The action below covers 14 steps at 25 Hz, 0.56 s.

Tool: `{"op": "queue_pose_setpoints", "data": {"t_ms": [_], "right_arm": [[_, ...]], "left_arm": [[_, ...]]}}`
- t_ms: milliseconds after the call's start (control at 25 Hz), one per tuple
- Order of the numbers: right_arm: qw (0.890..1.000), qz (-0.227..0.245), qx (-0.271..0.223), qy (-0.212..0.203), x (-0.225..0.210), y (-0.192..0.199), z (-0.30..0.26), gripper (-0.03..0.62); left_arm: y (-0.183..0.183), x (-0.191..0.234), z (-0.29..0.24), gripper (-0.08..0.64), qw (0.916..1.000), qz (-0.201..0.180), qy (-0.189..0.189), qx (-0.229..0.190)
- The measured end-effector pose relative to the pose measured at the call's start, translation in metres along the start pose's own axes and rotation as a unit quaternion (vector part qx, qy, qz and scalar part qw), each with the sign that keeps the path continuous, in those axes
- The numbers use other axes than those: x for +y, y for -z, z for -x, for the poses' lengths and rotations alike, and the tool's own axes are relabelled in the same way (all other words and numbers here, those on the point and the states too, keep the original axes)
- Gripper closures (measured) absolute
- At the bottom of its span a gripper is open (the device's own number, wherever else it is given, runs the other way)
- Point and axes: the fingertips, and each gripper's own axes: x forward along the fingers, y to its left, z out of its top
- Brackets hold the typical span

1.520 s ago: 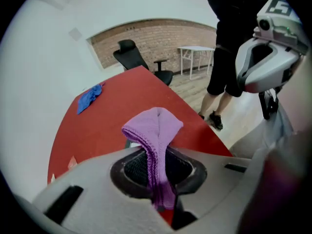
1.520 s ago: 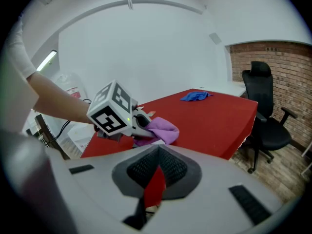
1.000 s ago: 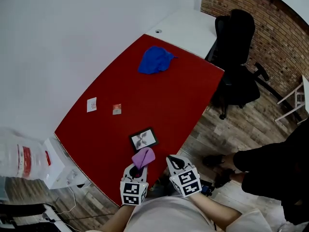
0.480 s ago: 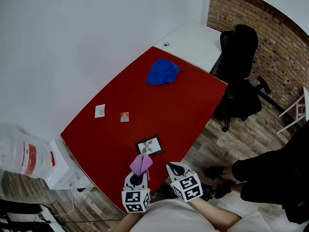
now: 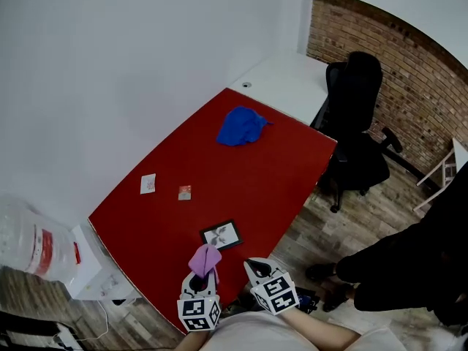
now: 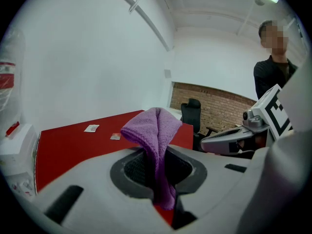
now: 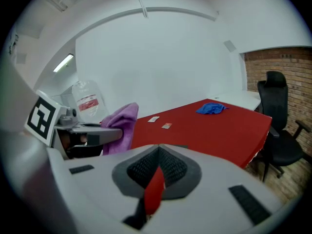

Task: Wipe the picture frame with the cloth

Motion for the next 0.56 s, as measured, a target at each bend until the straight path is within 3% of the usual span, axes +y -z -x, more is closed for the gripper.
{"op": "queue_pose_setpoints", "data": {"t_ms": [560], "right_arm": [[1.0, 0.004, -0.004, 0.008, -0.002, 0.002, 0.014, 0.589]], "left_arm": [[-0.004, -0.015, 0.007, 0.503, 0.9999, -0.013, 0.006, -0.009]]}}
